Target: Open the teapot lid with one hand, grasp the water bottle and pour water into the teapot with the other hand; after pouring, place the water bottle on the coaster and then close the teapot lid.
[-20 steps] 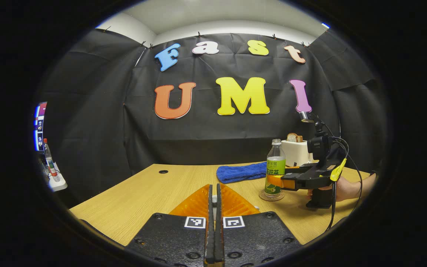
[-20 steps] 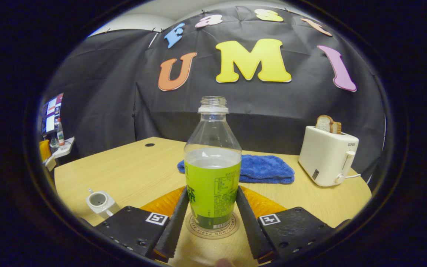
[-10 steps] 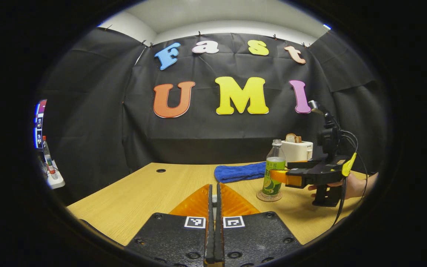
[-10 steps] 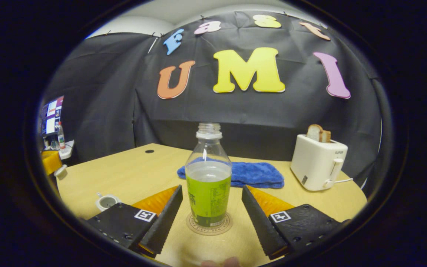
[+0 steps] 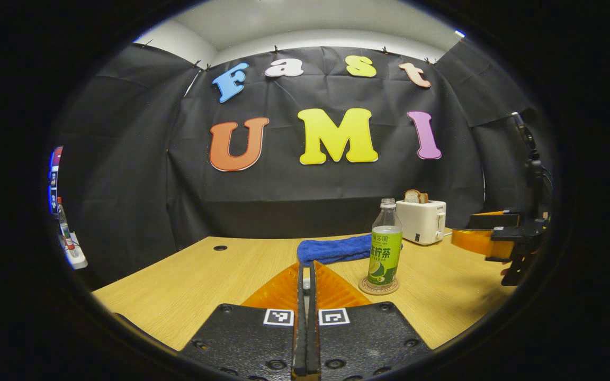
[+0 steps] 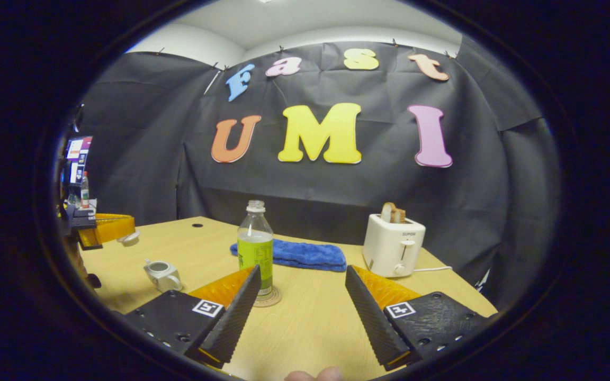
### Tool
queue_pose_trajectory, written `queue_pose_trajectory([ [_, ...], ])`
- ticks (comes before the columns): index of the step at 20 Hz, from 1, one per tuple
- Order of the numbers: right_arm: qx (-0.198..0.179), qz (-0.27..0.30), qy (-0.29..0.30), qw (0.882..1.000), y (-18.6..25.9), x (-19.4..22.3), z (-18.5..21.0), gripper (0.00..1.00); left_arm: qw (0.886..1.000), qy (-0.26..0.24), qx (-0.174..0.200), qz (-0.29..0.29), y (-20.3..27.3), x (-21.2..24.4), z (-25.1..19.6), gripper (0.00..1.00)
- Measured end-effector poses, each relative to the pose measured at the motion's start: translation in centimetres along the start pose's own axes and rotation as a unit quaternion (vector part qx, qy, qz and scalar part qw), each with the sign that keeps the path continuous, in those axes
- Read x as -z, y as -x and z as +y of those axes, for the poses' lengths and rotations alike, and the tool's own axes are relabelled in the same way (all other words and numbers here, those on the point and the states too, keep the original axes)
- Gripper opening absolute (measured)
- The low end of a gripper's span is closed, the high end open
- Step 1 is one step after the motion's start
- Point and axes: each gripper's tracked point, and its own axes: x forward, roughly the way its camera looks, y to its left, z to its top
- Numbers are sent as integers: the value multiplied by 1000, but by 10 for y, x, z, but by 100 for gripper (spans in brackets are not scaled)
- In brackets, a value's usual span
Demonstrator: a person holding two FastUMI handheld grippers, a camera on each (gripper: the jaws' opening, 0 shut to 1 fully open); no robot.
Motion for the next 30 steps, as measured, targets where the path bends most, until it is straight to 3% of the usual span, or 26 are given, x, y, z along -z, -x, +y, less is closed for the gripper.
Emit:
queue_pose_trajectory([
  [11,33,-3,3,999,35,21,-19,96,1000,5,1,29,-36,39,-8,3],
  [30,26,16,-19,999,38,32,-17,99,999,7,-1,48,-40,59,-7,3],
])
